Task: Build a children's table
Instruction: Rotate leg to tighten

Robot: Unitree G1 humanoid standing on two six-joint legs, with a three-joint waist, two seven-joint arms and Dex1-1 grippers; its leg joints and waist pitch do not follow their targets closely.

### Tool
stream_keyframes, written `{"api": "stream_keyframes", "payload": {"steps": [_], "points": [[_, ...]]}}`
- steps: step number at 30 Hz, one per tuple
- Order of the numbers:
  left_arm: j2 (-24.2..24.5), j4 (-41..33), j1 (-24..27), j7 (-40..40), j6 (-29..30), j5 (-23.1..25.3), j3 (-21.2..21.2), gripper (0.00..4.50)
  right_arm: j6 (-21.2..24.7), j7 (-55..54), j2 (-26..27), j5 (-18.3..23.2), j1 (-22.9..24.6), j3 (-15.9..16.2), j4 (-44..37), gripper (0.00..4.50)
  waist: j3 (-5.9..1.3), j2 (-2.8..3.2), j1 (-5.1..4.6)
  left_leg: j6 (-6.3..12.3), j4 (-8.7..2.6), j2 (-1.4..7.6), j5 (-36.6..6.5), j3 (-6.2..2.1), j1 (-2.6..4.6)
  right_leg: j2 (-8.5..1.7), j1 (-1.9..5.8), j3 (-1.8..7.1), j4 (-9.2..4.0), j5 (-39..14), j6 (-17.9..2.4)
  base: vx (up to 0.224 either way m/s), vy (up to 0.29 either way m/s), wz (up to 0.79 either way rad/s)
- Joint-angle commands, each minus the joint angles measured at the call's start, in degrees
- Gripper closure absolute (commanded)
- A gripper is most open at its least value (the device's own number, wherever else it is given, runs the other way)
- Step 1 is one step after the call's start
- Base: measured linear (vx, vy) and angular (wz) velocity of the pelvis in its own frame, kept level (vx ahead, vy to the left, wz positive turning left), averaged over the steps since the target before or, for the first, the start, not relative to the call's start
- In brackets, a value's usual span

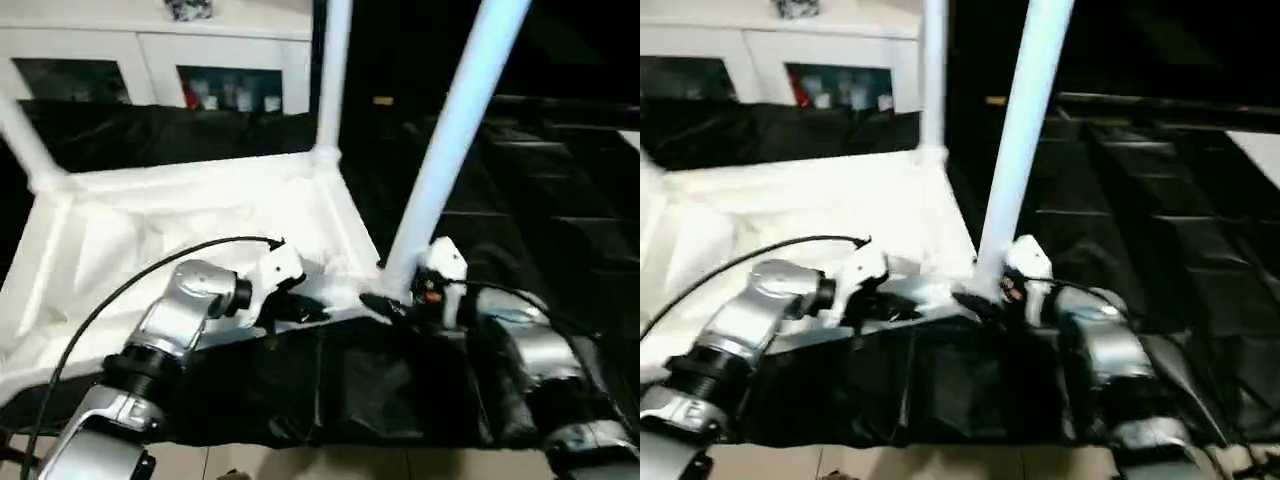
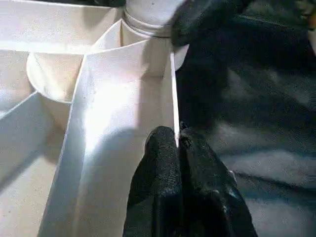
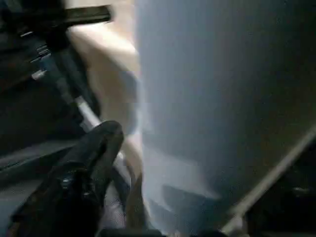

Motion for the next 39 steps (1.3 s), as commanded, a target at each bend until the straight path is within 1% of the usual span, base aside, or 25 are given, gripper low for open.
{"api": "stream_keyframes", "payload": {"steps": [1, 3, 4, 5, 6, 7, 8, 11, 13, 16, 17, 18, 22, 25, 28, 29, 30, 31, 32, 33, 34, 35, 36, 38, 39], "points": [[-1.01, -1.05, -0.32, -2.15, -1.27, -2.05, -1.95, 4.50, 0.99, 5.18, 0.70, 0.69, 0.35, 4.13, -1.84, 1.23, -2.64, -0.31, 0.19, 5.35, -3.14, 1.38, -10.75, 0.41, 0.10, -2.29, 2.75, 1.68, -2.66, -7.51, -14.54, 0.000, 0.000, 0.00], [0.05, -0.86, -0.39, -3.24, -1.56, -2.49, -1.92, 4.50, 1.42, 7.41, 0.02, 0.96, 0.05, 4.72, -2.01, 1.42, -2.48, -0.31, 0.26, 4.47, -3.33, 1.47, -12.98, 0.46, 0.23, -2.42, 2.58, 1.68, -2.97, -10.96, -14.06, 0.000, 0.000, 0.00], [0.43, -0.85, -0.42, -3.74, -1.60, -2.72, -1.86, 4.50, 1.59, 8.40, -0.28, 1.08, -0.04, 4.94, -2.12, 1.47, -2.42, -0.55, 0.28, 4.29, -3.36, 1.48, -13.44, 0.50, 0.27, -2.45, 2.53, 1.68, -3.06, -11.86, -13.83, 0.000, 0.000, 0.00], [0.57, -0.85, -0.44, -3.94, -1.60, -2.80, -1.83, 4.50, 1.65, 8.79, -0.39, 1.12, -0.08, 5.02, -2.16, 1.54, -2.41, -0.50, 0.31, 4.11, -3.40, 1.50, -13.73, 0.46, 0.25, -2.48, 2.55, 1.69, -3.04, -12.57, -13.62, 0.000, 0.000, 0.00], [0.85, -0.74, -0.51, -4.32, -1.70, -2.94, -1.70, 4.50, 1.89, 9.74, -0.57, 1.41, -0.18, 5.02, -2.18, 1.54, -2.25, -0.65, 0.29, 3.62, -3.54, 1.59, -14.55, 0.51, 0.27, -2.60, 2.37, 1.77, -3.28, -14.34, -13.02, 0.000, 0.000, 0.00], [0.94, -0.68, -0.53, -4.46, -1.77, -2.98, -1.64, 4.50, 2.04, 10.03, -0.60, 1.53, -0.22, 5.01, -2.19, 1.77, -2.23, -0.69, 0.36, 3.51, -3.55, 1.59, -14.71, 0.50, 0.30, -2.60, 2.36, 1.78, -3.27, -14.79, -12.82, 0.000, 0.000, 0.00], [1.10, -0.56, -0.55, -4.70, -1.89, -3.02, -1.54, 4.50, 2.35, 10.52, -0.63, 1.73, -0.28, 4.98, -2.22, 1.84, -2.24, -0.64, 0.45, 3.34, -3.54, 1.61, -14.74, 0.56, 0.38, -2.68, 2.28, 1.86, -3.30, -15.18, -12.59, 0.000, 0.000, 0.00], [1.69, -0.51, -0.41, -5.59, -2.07, -3.19, -1.40, 4.50, 3.12, 11.64, -0.71, 1.96, -0.18, 5.11, -2.83, 1.92, -2.21, -0.87, 0.59, 3.36, -3.53, 1.60, -13.74, 0.61, 0.24, -2.70, 2.31, 1.93, -3.19, -14.91, -12.22, 0.000, 0.000, 0.00], [2.13, -0.50, -0.26, -6.32, -2.26, -3.19, -1.47, 4.50, 3.64, 12.11, -0.68, 2.35, 0.02, 5.40, -3.35, 2.12, -2.27, -0.95, 0.61, 3.45, -3.46, 1.51, -12.66, 0.63, 0.17, -2.66, 2.39, 1.95, -3.00, -13.76, -12.15, 0.000, 0.000, 0.00], [2.43, -0.81, 0.03, -6.61, -2.32, -3.37, -1.71, 4.50, 4.41, 12.49, -0.49, 2.75, 0.70, 5.69, -4.19, 2.22, -2.27, -0.94, 0.70, 3.77, -3.41, 1.53, -12.28, 0.68, 0.21, -2.69, 2.41, 1.98, -2.97, -13.36, -12.22, 0.000, 0.000, 0.00], [2.48, -0.96, 0.14, -6.64, -2.28, -3.44, -1.76, 4.50, 4.44, 12.49, -0.45, 2.77, 0.92, 5.72, -4.36, 2.22, -2.26, -0.85, 0.77, 3.69, -3.42, 1.56, -12.32, 0.67, 0.21, -2.73, 2.38, 1.99, -3.00, -13.54, -12.16, 0.000, 0.000, 0.00], [2.47, -1.03, 0.21, -6.62, -2.25, -3.47, -1.79, 4.50, 4.49, 12.44, -0.38, 2.81, 1.15, 5.72, -4.51, 2.38, -2.25, -0.87, 0.73, 3.52, -3.42, 1.54, -12.61, 0.71, 0.28, -2.69, 2.30, 1.99, -3.05, -13.86, -12.17, 0.000, 0.000, 0.00], [1.97, -0.94, 0.42, -5.72, -1.99, -3.35, -1.73, 4.50, 5.28, 10.88, 0.57, 3.57, 2.57, 4.79, -5.33, 2.44, -2.25, -0.83, 0.88, 3.10, -3.50, 1.52, -13.06, 0.66, 0.27, -2.70, 2.36, 2.04, -3.12, -14.63, -11.76, 0.000, 0.000, 0.00], [0.93, -0.32, 0.29, -3.01, -1.96, -2.75, -1.55, 4.50, 5.83, 7.05, 2.23, 4.47, 3.81, 2.84, -5.50, 2.46, -2.27, -0.87, 0.96, 2.76, -3.55, 1.48, -13.64, 0.63, 0.29, -2.76, 2.31, 2.11, -3.20, -15.12, -11.44, 0.000, 0.000, 0.00], [-0.66, -0.11, 0.15, 0.28, -1.42, -2.29, -1.26, 4.50, 5.44, 1.42, 4.20, 3.76, 4.70, 1.50, -4.61, 2.46, -2.07, -0.78, 0.83, 2.08, -3.81, 1.49, -15.43, 0.53, 0.40, -2.77, 2.06, 2.20, -3.62, -17.90, -10.67, 0.000, 0.000, 0.00], [-1.05, -0.11, 0.14, 1.00, -1.28, -2.16, -1.24, 4.50, 5.36, -0.11, 4.66, 3.36, 4.80, 1.29, -4.22, 2.46, -2.08, -0.76, 0.72, 1.63, -3.87, 1.42, -16.09, 0.43, 0.46, -2.88, 2.04, 2.24, -3.80, -19.16, -10.19, 0.000, 0.000, 0.00], [-2.58, -0.17, 0.20, 3.94, -0.86, -1.37, -1.40, 4.50, 4.01, -6.09, 6.57, 1.65, 4.96, 0.47, -2.24, 2.46, -1.99, -0.78, 0.59, 1.14, -4.02, 1.33, -16.82, 0.29, 0.47, -2.86, 1.98, 2.22, -3.95, -20.99, -9.59, 0.000, 0.000, 0.00], [-2.76, -0.16, 0.20, 4.28, -0.82, -1.25, -1.44, 4.50, 3.77, -6.73, 6.79, 1.47, 4.94, 0.37, -1.97, 2.46, -1.99, -0.76, 0.53, 0.87, -4.04, 1.34, -17.15, 0.26, 0.51, -2.89, 1.88, 2.25, -4.05, -21.83, -9.24, 0.000, 0.000, 0.00], [-3.21, -0.15, 0.20, 5.14, -0.73, -0.95, -1.53, 4.50, 3.16, -8.33, 7.33, 1.02, 4.90, 0.10, -1.29, 2.47, -1.79, -0.77, 0.29, 0.46, -4.15, 1.28, -18.79, 0.19, 0.60, -2.91, 1.66, 2.23, -4.44, -24.73, -8.54, 0.000, 0.000, 0.00], [-4.01, -0.40, 0.41, 6.28, -0.44, -0.45, -1.92, 4.50, 3.21, -12.51, 8.44, -0.06, 4.43, -0.50, 0.34, 2.47, -1.86, -0.52, 0.29, 0.26, -4.14, 1.22, -19.34, 0.08, 0.68, -3.02, 1.71, 2.24, -4.56, -25.96, -8.16, 0.000, 0.000, 0.00], [-5.06, -0.55, 0.54, 7.95, -0.13, 0.19, -2.25, 4.50, 2.77, -16.25, 9.73, -0.82, 3.92, -1.18, 1.92, 2.49, -1.81, -0.56, 0.04, 0.06, -4.19, 1.21, -20.45, 0.00, 0.84, -3.03, 1.47, 2.22, -4.89, -28.11, -7.43, 0.000, 0.000, 0.00], [-5.06, -0.55, 0.54, 7.95, -0.13, 0.19, -2.25, 4.50, 2.77, -16.25, 9.73, -0.82, 3.92, -1.18, 1.92, 2.50, -1.80, -0.50, -0.27, -0.25, -4.26, 1.18, -21.07, -0.09, 0.82, -3.00, 1.40, 2.21, -5.03, -29.04, -7.04, -0.051, 0.002, 0.00], [-7.92, -0.24, 0.32, 12.02, 1.09, 1.12, -2.67, 4.50, 3.73, -24.56, 12.74, -2.11, 2.38, -2.66, 5.03, 2.51, -1.73, -0.38, -0.65, -0.59, -4.33, 1.21, -21.57, -0.17, 0.76, -2.91, 1.30, 2.19, -5.07, -29.43, -6.89, 0.000, 0.000, 0.00], [-8.80, -0.05, 0.19, 13.32, 1.40, 1.32, -2.66, 4.50, 3.86, -26.57, 13.64, -2.36, 1.92, -2.98, 5.79, 2.51, -1.65, -0.38, -0.85, -0.84, -4.39, 1.08, -23.00, -0.37, 0.89, -2.94, 1.23, 2.00, -5.46, -31.69, -5.93, 0.000, 0.000, 0.00], [-10.21, 0.50, -0.18, 15.78, 1.79, 1.86, -2.63, 4.50, 3.74, -29.36, 14.94, -2.75, 1.06, -3.28, 6.96, 2.51, -1.56, -0.37, -0.95, -0.75, -4.45, 1.00, -24.01, -0.50, 0.74, -2.86, 1.23, 1.88, -5.63, -32.96, -5.08, 0.000, 0.000, 0.00]]}}
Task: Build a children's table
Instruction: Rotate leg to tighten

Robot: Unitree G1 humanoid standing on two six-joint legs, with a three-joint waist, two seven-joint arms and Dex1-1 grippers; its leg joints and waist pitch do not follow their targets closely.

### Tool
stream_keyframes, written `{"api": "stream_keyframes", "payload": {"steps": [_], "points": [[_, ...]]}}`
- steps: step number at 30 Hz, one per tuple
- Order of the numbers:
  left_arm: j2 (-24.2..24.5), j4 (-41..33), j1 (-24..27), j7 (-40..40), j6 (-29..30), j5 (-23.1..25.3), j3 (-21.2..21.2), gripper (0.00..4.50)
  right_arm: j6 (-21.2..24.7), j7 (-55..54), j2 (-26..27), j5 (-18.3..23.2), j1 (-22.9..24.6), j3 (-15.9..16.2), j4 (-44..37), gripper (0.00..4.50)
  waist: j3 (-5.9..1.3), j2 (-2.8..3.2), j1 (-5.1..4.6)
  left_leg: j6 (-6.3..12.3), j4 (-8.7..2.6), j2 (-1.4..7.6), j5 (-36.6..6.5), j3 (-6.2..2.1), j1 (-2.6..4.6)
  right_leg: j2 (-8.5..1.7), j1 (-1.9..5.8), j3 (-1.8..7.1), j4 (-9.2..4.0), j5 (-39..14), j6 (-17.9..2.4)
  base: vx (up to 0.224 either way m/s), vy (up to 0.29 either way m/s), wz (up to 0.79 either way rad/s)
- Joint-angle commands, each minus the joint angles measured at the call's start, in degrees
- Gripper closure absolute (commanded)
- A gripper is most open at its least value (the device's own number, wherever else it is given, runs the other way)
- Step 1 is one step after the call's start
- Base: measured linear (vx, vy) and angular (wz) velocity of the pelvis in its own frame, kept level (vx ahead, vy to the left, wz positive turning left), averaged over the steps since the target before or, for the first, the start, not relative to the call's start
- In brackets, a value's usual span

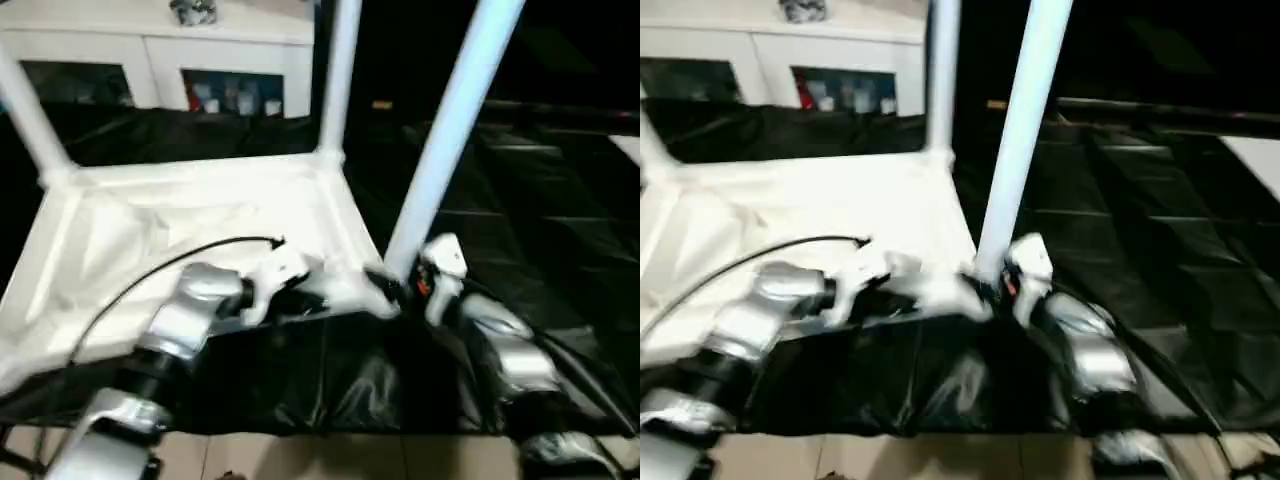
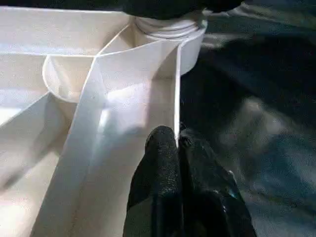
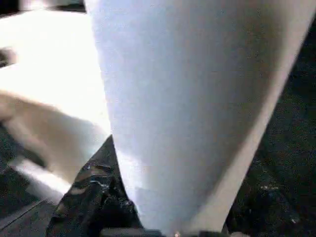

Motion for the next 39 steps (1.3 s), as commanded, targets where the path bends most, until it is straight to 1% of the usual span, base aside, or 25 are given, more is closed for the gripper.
{"api": "stream_keyframes", "payload": {"steps": [1, 2, 3, 4, 5, 7, 8, 9, 11, 13, 14, 15, 18, 22, 24, 26, 27, 28, 29, 32, 33, 34, 35, 37, 39], "points": [[-7.35, 0.90, -0.87, 4.93, 0.62, -1.57, -2.75, 4.50, 2.94, -7.14, 5.94, -1.93, -1.46, 3.02, 6.63, 2.51, -1.62, 0.04, -0.40, -0.70, -4.61, 1.11, -24.63, -1.23, 0.58, -2.56, 0.80, 1.15, -5.58, -33.45, -5.28, 0.000, 0.000, 0.00], [-7.35, 0.90, -0.87, 4.93, 0.62, -1.57, -2.75, 4.50, 2.94, -7.14, 5.94, -1.93, -1.46, 3.02, 6.63, 2.51, -1.63, 0.29, -0.41, -0.97, -4.57, 1.07, -24.76, -1.31, 0.66, -2.64, 0.66, 1.15, -5.58, -33.71, -5.23, 0.000, 0.000, 0.00], [-9.48, 1.34, -1.18, 7.49, 1.18, -1.13, -2.77, 4.50, 2.86, -12.79, 8.05, -2.64, -3.48, 2.38, 9.03, 2.52, -1.58, 0.14, -0.79, -1.01, -4.45, 0.83, -26.20, -1.44, 0.82, -2.63, 0.44, 0.95, -5.94, -36.16, -4.38, 0.000, 0.000, 0.00], [-10.67, 1.51, -1.32, 8.51, 1.25, -0.67, -3.19, 4.50, 2.85, -16.99, 9.53, -3.37, -5.13, 2.08, 10.76, 2.52, -1.54, 0.25, -0.98, -1.22, -4.49, 0.82, -26.53, -1.49, 0.85, -2.56, 0.38, 0.86, -6.08, -36.73, -4.11, 0.000, 0.000, 0.00], [-11.39, 1.54, -1.36, 8.93, 0.98, 0.00, -3.95, 4.50, 1.98, -20.53, 10.62, -5.24, -6.71, 2.83, 12.08, 2.52, -1.56, 0.19, -1.39, -1.31, -4.50, 0.69, -27.17, -1.67, 0.76, -2.52, 0.46, 0.58, -6.24, -37.61, -3.41, 0.000, 0.000, 0.00], [-11.48, 1.51, -1.32, 8.69, 0.69, 0.17, -4.38, 4.50, 0.66, -22.40, 11.02, -7.25, -7.59, 4.11, 12.78, 2.52, -1.79, 0.57, -1.64, -1.17, -4.44, 0.62, -27.56, -1.77, 0.77, -2.61, 0.53, 0.37, -6.53, -37.31, -2.95, 0.000, 0.000, 0.00], [-11.41, 1.47, -1.28, 8.49, 0.62, 0.00, -4.32, 4.50, 0.11, -22.00, 11.08, -7.47, -7.65, 4.44, 12.82, 1.97, -1.85, 0.62, -1.70, -0.67, -4.47, 0.62, -27.53, -1.80, 0.71, -2.59, 0.58, 0.32, -6.59, -36.06, -3.13, 0.000, 0.000, 0.00], [-11.33, 1.26, -1.15, 8.37, 0.63, -0.09, -4.18, 4.50, -0.45, -21.93, 11.26, -7.45, -7.75, 4.18, 13.10, 1.83, -1.85, 0.61, -1.70, -0.30, -4.61, 0.67, -27.48, -1.82, 0.54, -2.49, 0.69, 0.31, -6.52, -34.73, -3.44, 0.000, 0.000, 0.00], [-10.55, 0.64, -0.70, 7.30, 0.23, -0.28, -4.07, 4.50, -0.63, -20.63, 11.33, -6.31, -7.85, 2.98, 13.31, 1.81, -1.87, 0.72, -1.62, -0.11, -4.60, 0.67, -27.57, -1.72, 0.60, -2.39, 0.55, 0.41, -6.42, -33.36, -4.12, 0.000, 0.000, 0.00], [-9.34, -0.03, -0.17, 5.97, -0.40, -0.53, -3.87, 4.50, -1.17, -20.00, 10.64, -6.06, -7.86, 2.36, 13.43, 1.51, -2.04, 0.93, -1.59, -0.16, -4.73, 0.81, -27.23, -1.76, 0.40, -2.45, 0.81, 0.50, -6.12, -31.54, -4.89, 0.000, 0.000, 0.00], [-8.97, -0.23, -0.02, 5.67, -0.57, -0.63, -3.79, 4.50, -1.58, -19.99, 10.44, -6.02, -7.99, 2.09, 13.77, 1.41, -2.06, 0.84, -1.58, -0.14, -4.76, 0.84, -26.96, -1.75, 0.32, -2.45, 0.88, 0.53, -6.04, -30.89, -5.10, 0.000, 0.000, 0.00], [-8.23, -0.53, 0.27, 4.56, -1.26, -1.02, -3.72, 4.50, -2.35, -19.52, 9.79, -6.05, -7.88, 1.93, 13.73, 1.37, -2.36, 0.91, -1.47, -0.13, -4.70, 0.93, -25.89, -1.60, 0.31, -2.48, 0.99, 0.72, -5.69, -28.35, -6.11, 0.000, 0.000, 0.00], [-7.30, -0.86, 0.65, 3.47, -1.85, -1.22, -3.47, 4.50, -3.42, -18.35, 8.81, -6.24, -7.48, 1.95, 13.48, 1.06, -2.45, 0.91, -1.28, 0.16, -4.66, 1.00, -23.47, -1.27, -0.01, -2.37, 1.30, 0.97, -5.04, -22.95, -8.20, 0.000, 0.000, 0.00], [-4.60, -2.78, 1.86, -1.98, -2.62, -3.36, -3.11, 4.50, -4.38, -10.76, 4.84, -5.78, -5.08, 3.20, 9.92, 0.76, -2.55, 0.77, -0.98, 1.31, -4.43, 1.01, -21.27, -1.03, -0.26, -2.39, 1.69, 1.17, -4.64, -21.01, -9.06, 0.000, 0.000, 0.00], [-3.46, -3.85, 2.19, -4.68, -2.38, -4.51, -3.05, 4.50, -4.53, -5.86, 2.93, -5.42, -4.21, 4.23, 7.95, 0.67, -2.62, 0.65, -0.89, 1.58, -4.26, 1.00, -19.40, -0.88, -0.35, -2.27, 1.75, 1.28, -4.24, -18.49, -9.85, 0.000, 0.000, 0.00], [-2.41, -4.24, 2.30, -6.79, -2.56, -5.03, -3.11, 4.50, -4.85, -1.89, 1.35, -4.92, -3.81, 4.81, 6.80, 0.54, -3.03, 0.61, -0.77, 2.63, -3.81, 1.06, -15.60, -0.65, -0.39, -2.29, 2.18, 1.38, -3.44, -12.55, -11.86, 0.061, -0.021, 0.05], [-1.60, -3.98, 2.19, -7.55, -2.85, -4.98, -2.95, 4.50, -4.86, 2.67, -0.16, -4.11, -3.21, 5.67, 5.48, 0.54, -3.08, 0.32, -0.74, 2.98, -3.67, 1.11, -14.31, -0.60, -0.47, -2.25, 2.29, 1.37, -3.18, -10.80, -12.34, 0.065, -0.016, 0.02], [-0.92, -3.75, 2.10, -8.20, -3.11, -4.95, -2.82, 4.50, -4.90, 6.47, -1.40, -3.42, -2.72, 6.36, 4.40, 0.54, -3.18, 0.38, -0.68, 4.02, -3.50, 0.98, -11.85, -0.64, -0.77, -2.04, 2.74, 1.19, -2.68, -7.39, -13.18, 0.000, 0.000, 0.00], [-0.29, -3.46, 1.93, -8.86, -3.33, -5.00, -2.69, 4.50, -4.88, 10.80, -2.70, -2.53, -2.20, 6.99, 3.26, 0.54, -3.26, 0.51, -0.58, 4.94, -3.27, 1.04, -9.95, -0.54, -0.72, -2.06, 2.72, 1.19, -2.39, -4.61, -13.94, 0.062, -0.004, 0.01], [1.39, -3.25, 1.56, -11.31, -3.67, -5.90, -2.61, 4.50, -3.49, 21.46, -5.75, 0.67, -1.01, 8.44, -0.30, 0.54, -3.41, 0.29, -0.11, 7.37, -2.78, 1.02, -6.97, -0.34, -0.52, -1.95, 2.95, 1.12, -1.77, 0.55, -16.03, 0.000, 0.000, 0.00], [1.70, -3.26, 1.52, -11.81, -3.74, -6.04, -2.65, 4.50, -3.33, 23.04, -6.23, 1.12, -0.87, 8.71, -0.82, 0.54, -3.28, 0.35, 0.26, 7.96, -2.75, 1.20, -7.31, -0.26, -0.44, -1.98, 2.84, 1.07, -1.78, 0.25, -16.34, 0.000, 0.000, 0.00], [2.12, -3.25, 1.44, -12.49, -3.84, -6.24, -2.74, 4.50, -3.16, 24.95, -6.85, 1.68, -0.75, 9.07, -1.43, 0.54, -3.22, 0.41, 0.46, 7.90, -2.77, 1.33, -7.60, -0.19, -0.40, -2.01, 2.74, 1.05, -1.81, -0.38, -16.42, 0.000, 0.000, 0.00], [2.70, -3.29, 1.40, -13.56, -4.11, -6.47, -3.00, 4.50, -2.81, 27.30, -7.58, 2.10, -0.70, 9.63, -1.95, 0.54, -3.12, 0.46, 0.80, 7.27, -2.91, 1.53, -8.76, -0.15, -0.21, -2.03, 2.61, 0.96, -1.97, -2.61, -16.44, 0.000, 0.000, 0.00], [3.44, -3.33, 1.35, -14.78, -4.36, -6.64, -3.39, 4.50, -2.64, 29.66, -8.30, 2.16, -0.82, 10.37, -2.18, 0.54, -2.89, 0.33, 1.00, 6.03, -3.08, 1.61, -11.19, -0.10, -0.25, -2.06, 2.52, 0.95, -2.20, -6.69, -15.89, 0.000, 0.000, 0.00], [4.08, -3.38, 1.26, -15.63, -4.54, -6.60, -3.59, 4.50, -2.93, 31.42, -8.65, 1.74, -1.19, 10.95, -1.98, 0.54, -2.72, 0.33, 1.16, 4.57, -3.29, 1.71, -13.59, -0.13, -0.18, -2.36, 2.36, 1.04, -2.57, -11.33, -14.72, 0.000, 0.000, 0.00]]}}
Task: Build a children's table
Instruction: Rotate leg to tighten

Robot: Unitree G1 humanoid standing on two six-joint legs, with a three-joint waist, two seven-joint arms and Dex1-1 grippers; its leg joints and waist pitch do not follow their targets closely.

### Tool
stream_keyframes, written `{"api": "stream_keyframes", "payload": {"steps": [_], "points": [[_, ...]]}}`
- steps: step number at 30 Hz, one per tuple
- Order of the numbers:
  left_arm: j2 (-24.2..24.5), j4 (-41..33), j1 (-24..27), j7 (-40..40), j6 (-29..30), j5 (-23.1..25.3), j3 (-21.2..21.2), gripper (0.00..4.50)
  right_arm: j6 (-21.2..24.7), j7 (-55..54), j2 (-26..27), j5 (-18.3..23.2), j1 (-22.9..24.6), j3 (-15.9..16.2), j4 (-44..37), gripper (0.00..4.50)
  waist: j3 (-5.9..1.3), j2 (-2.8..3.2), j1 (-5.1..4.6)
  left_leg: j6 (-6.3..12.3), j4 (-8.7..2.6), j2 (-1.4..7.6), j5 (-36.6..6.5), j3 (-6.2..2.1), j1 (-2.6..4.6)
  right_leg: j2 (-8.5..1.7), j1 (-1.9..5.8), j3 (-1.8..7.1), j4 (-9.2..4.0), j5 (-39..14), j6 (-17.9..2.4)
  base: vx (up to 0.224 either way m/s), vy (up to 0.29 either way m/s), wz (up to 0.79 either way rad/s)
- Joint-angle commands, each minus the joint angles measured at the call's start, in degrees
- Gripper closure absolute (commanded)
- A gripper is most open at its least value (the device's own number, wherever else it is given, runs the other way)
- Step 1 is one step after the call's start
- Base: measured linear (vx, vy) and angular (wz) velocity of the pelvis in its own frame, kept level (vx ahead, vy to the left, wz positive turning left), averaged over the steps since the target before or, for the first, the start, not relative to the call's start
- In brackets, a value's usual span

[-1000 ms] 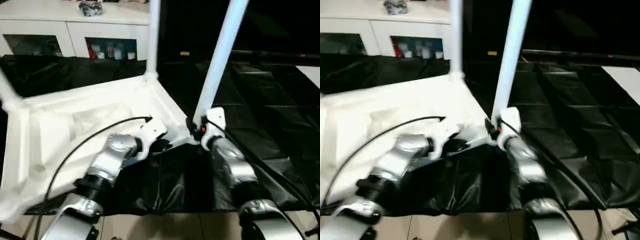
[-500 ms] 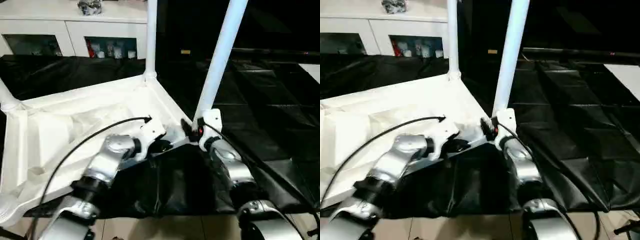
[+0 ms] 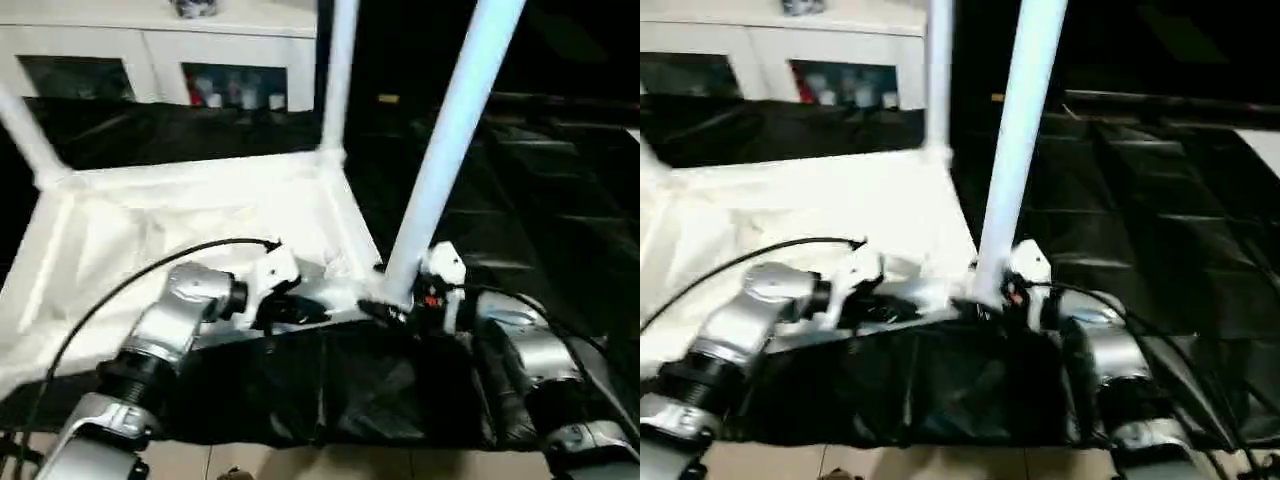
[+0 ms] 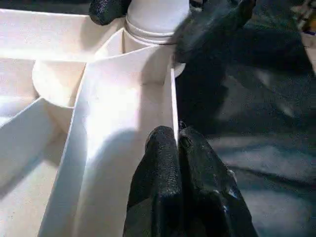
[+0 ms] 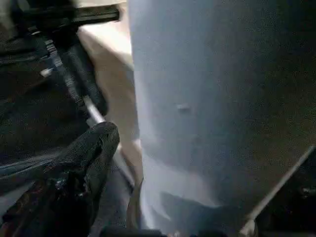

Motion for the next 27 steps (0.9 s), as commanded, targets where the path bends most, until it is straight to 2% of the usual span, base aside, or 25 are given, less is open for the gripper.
{"api": "stream_keyframes", "payload": {"steps": [1, 3, 6, 15, 22, 27], "points": [[-1.44, -1.26, -0.27, -3.10, -1.10, -1.41, -3.55, 4.50, 0.72, 4.41, 0.99, -0.45, -1.01, 4.37, -1.66, 0.54, -2.65, -0.39, 0.32, 3.77, -3.67, 1.59, -14.39, 0.06, 0.42, -2.47, 2.53, 1.73, -3.37, -13.49, -13.60, 0.000, 0.000, 0.00], [-1.03, -1.45, -0.29, -3.80, -1.16, -1.60, -3.71, 4.50, 1.38, 6.14, 0.73, -0.35, -1.26, 5.10, -1.56, 0.80, -2.50, -0.50, 0.42, 2.81, -3.79, 1.51, -15.92, -0.02, 0.38, -2.48, 2.40, 1.90, -3.50, -16.38, -12.42, 0.000, 0.000, 0.00], [-0.77, -1.69, -0.22, -4.54, -1.06, -1.81, -3.72, 4.50, 2.25, 8.03, 0.62, 0.03, -1.18, 5.66, -2.00, 0.90, -2.43, -0.59, 0.52, 2.42, -3.86, 1.47, -16.49, -0.05, 0.46, -2.51, 2.29, 2.06, -3.65, -17.84, -11.65, 0.000, 0.000, 0.00], [0.03, -1.31, -0.26, -6.17, -1.74, -1.65, -4.26, 4.50, 3.93, 10.91, 0.88, 0.89, -0.47, 6.32, -3.59, 1.60, -2.59, -0.67, 1.00, 3.31, -3.51, 1.38, -12.72, 0.12, 0.32, -2.36, 2.45, 2.05, -2.94, -11.80, -13.21, 0.000, 0.000, 0.00], [0.06, -1.07, -0.22, -6.47, -1.63, -0.89, -4.44, 4.50, 5.27, 11.31, 1.08, 1.20, 0.40, 6.11, -4.57, 2.01, -2.42, -0.57, 1.05, 2.65, -3.72, 1.41, -14.72, 0.05, 0.42, -2.42, 2.35, 2.09, -3.33, -15.14, -12.33, 0.000, 0.000, 0.00], [-0.75, -0.48, -0.46, -4.22, -0.98, -0.31, -3.93, 4.50, 5.79, 6.71, 2.53, 0.99, 0.95, 4.86, -4.12, 2.15, -2.52, -0.53, 1.09, 2.37, -3.74, 1.39, -14.36, -0.01, 0.33, -2.40, 2.43, 2.10, -3.24, -14.56, -12.22, 0.000, 0.000, 0.00]]}}
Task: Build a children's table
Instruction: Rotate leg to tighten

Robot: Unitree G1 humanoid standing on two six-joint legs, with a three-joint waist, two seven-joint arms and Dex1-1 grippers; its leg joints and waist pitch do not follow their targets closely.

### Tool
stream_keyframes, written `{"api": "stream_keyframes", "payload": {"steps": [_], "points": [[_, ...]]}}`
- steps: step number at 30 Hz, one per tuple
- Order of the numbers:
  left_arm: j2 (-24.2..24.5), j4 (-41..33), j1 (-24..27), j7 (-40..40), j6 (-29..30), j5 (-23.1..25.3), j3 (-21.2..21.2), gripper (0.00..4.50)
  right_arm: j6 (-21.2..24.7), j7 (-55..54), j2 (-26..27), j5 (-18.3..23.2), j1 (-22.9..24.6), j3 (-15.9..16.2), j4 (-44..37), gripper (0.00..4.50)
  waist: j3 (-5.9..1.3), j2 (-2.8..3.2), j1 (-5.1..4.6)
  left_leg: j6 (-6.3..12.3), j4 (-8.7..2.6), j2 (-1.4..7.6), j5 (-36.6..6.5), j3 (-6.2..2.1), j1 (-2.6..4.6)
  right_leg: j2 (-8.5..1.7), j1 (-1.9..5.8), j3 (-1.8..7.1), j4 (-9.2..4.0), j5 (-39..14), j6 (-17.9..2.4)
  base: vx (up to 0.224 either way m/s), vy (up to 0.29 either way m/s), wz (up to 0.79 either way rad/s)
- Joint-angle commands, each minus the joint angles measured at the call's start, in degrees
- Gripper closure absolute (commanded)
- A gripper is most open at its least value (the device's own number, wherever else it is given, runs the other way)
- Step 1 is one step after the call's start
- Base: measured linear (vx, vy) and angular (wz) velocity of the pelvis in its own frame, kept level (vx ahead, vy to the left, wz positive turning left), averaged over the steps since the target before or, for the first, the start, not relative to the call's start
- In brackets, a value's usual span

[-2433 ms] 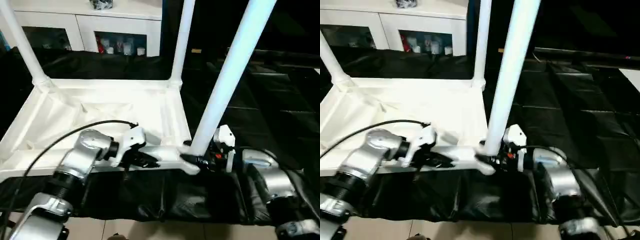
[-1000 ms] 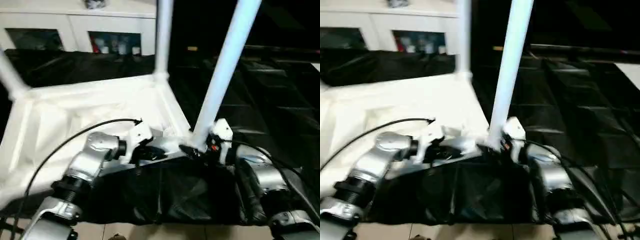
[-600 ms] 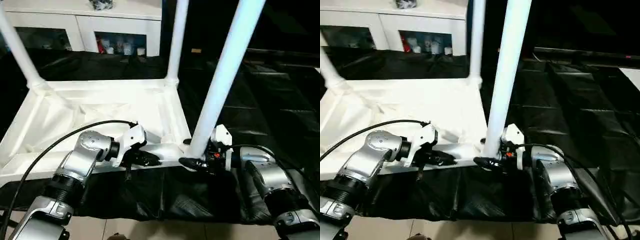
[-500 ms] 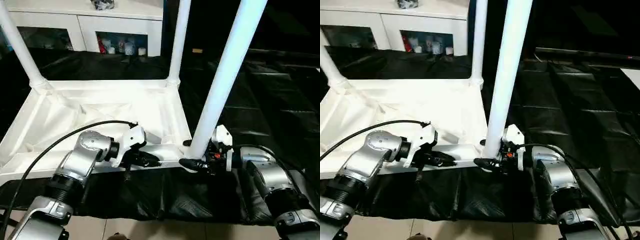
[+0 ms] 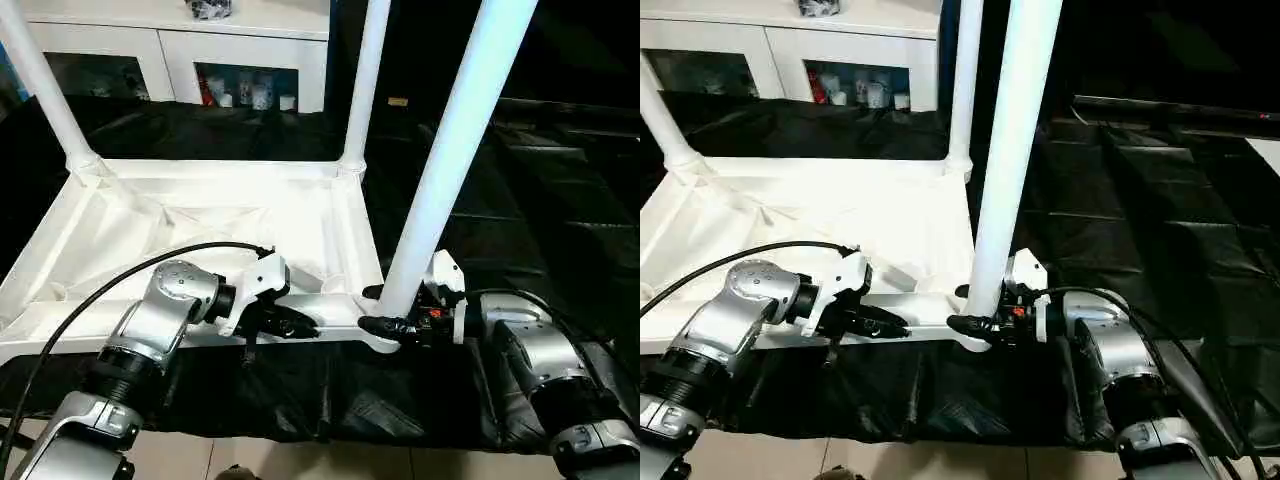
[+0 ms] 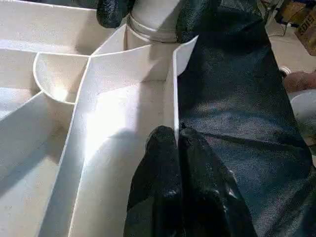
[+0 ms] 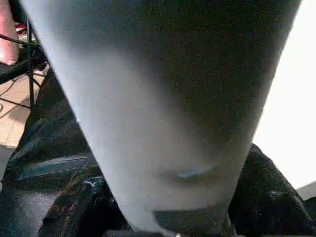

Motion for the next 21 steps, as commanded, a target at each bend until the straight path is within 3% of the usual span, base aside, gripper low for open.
{"api": "stream_keyframes", "payload": {"steps": [1, 8, 11, 14, 19, 21], "points": [[-3.94, -0.02, -0.69, 3.62, -0.09, 0.45, -3.09, 4.50, 0.99, -4.29, 4.46, -1.44, 0.26, 2.92, -0.33, 2.16, -2.69, -0.13, -0.11, 1.99, -3.91, 1.33, -14.71, -0.29, 0.21, -2.39, 2.26, 1.72, -3.80, -14.86, -12.30, 0.000, 0.000, 0.00], [-10.21, 2.64, -2.31, 12.71, 1.15, 2.26, -2.86, 4.50, 1.07, -24.30, 10.90, -4.01, 0.12, -1.53, 4.80, 2.34, -2.42, -0.24, -0.70, -0.12, -4.33, 1.06, -18.48, -0.70, 0.56, -2.57, 1.83, 1.89, -4.86, -23.30, -9.15, 0.000, 0.000, 0.00], [-11.58, 3.02, -2.60, 14.69, 1.49, 2.72, -2.89, 4.50, 1.20, -28.07, 12.16, -4.31, -0.27, -2.35, 6.00, 2.42, -2.32, -0.07, -1.08, -0.45, -4.61, 1.09, -20.75, -0.96, 0.57, -2.51, 1.63, 1.84, -5.28, -26.02, -7.96, 0.000, 0.000, 0.00], [-18.88, 3.80, -2.94, 24.60, 3.57, 4.47, -3.51, 4.50, 1.18, -47.82, 19.12, -4.10, -4.62, -7.35, 13.86, 2.46, -2.32, 0.21, -1.83, -1.95, -4.63, 0.93, -23.86, -1.29, 1.00, -2.68, 1.19, 1.65, -5.83, -29.93, -7.20, 0.000, 0.000, 0.00], [-20.47, 3.93, -2.77, 27.14, 3.54, 5.53, -4.05, 4.50, 0.48, -53.12, 20.89, -5.17, -6.26, -7.92, 15.70, 2.46, -2.50, 0.24, -2.16, -1.16, -4.70, 0.69, -25.64, -1.48, 0.78, -2.40, 1.26, 1.33, -6.22, -29.59, -5.76, 0.000, 0.000, 0.00], [-20.59, 4.31, -2.46, 27.67, 2.70, 7.09, -5.30, 4.50, -1.38, -55.31, 21.82, -7.94, -7.07, -6.72, 16.22, 2.46, -2.50, 0.40, -2.16, -0.97, -4.74, 0.67, -25.84, -1.50, 0.77, -2.39, 1.21, 1.31, -6.39, -29.96, -5.45, 0.000, 0.000, 0.00]]}}
